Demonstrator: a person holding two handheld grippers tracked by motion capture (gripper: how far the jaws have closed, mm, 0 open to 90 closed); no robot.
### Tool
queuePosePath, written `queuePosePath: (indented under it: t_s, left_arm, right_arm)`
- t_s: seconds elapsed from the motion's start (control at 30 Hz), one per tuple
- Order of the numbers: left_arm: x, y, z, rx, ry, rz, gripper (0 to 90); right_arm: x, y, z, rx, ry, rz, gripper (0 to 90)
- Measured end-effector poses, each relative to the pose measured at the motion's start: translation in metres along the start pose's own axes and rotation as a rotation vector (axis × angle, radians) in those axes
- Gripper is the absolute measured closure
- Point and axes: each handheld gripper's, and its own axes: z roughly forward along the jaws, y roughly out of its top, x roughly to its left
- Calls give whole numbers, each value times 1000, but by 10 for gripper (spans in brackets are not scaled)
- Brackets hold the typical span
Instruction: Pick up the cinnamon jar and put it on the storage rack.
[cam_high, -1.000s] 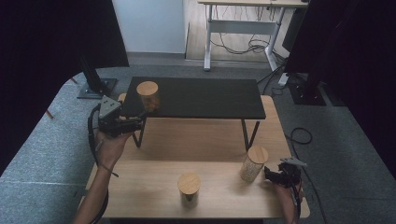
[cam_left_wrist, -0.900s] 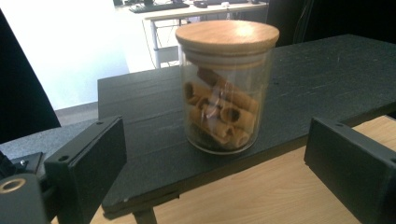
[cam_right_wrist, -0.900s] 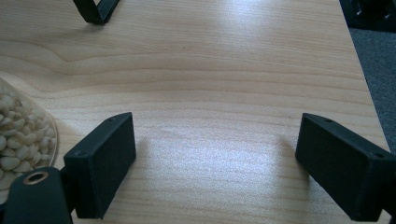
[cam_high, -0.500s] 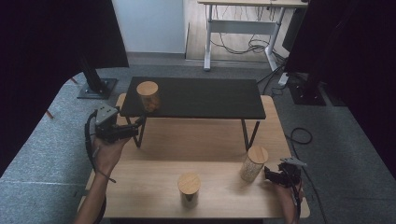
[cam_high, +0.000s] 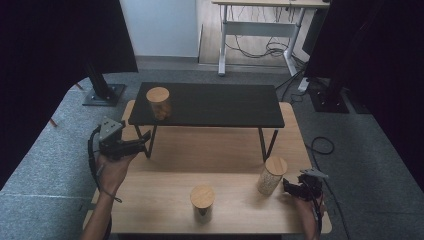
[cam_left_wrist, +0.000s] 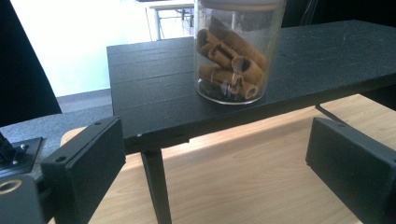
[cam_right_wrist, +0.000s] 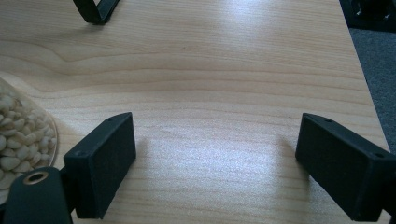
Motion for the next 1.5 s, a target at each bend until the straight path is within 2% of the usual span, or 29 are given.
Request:
queuePosePath:
  t_s: [1.5]
  left_arm:
    - [3,-49,-21,12,-2,-20,36]
  right_arm:
    - [0,0,0,1,0,0,119]
